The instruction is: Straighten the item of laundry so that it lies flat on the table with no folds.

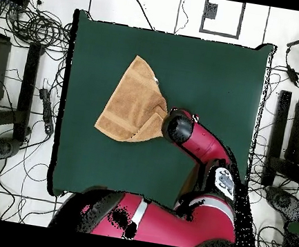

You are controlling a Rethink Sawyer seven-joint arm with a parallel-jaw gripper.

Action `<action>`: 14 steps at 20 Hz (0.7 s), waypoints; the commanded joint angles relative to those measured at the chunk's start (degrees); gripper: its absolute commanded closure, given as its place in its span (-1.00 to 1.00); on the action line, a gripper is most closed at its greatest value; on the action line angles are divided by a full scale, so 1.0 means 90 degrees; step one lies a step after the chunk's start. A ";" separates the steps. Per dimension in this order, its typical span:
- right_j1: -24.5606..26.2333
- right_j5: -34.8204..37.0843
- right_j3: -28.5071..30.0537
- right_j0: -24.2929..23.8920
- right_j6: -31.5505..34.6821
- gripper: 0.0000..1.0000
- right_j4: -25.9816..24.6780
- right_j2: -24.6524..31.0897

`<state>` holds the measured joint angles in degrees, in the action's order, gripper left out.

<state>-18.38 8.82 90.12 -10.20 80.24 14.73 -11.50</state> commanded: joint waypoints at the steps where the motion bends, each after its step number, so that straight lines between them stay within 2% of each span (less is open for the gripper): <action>1: -0.0041 -0.0061 0.0039 0.0215 0.1201 -1.00 -0.0086 0.0520; 8: -0.0171 -0.0249 0.0003 0.0256 0.1272 -1.00 -0.0066 0.0438; 14: -0.0005 -0.0547 -0.0203 0.0349 0.1160 -1.00 -0.0206 0.0251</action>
<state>-20.03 8.49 90.04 -9.43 80.24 14.70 -11.65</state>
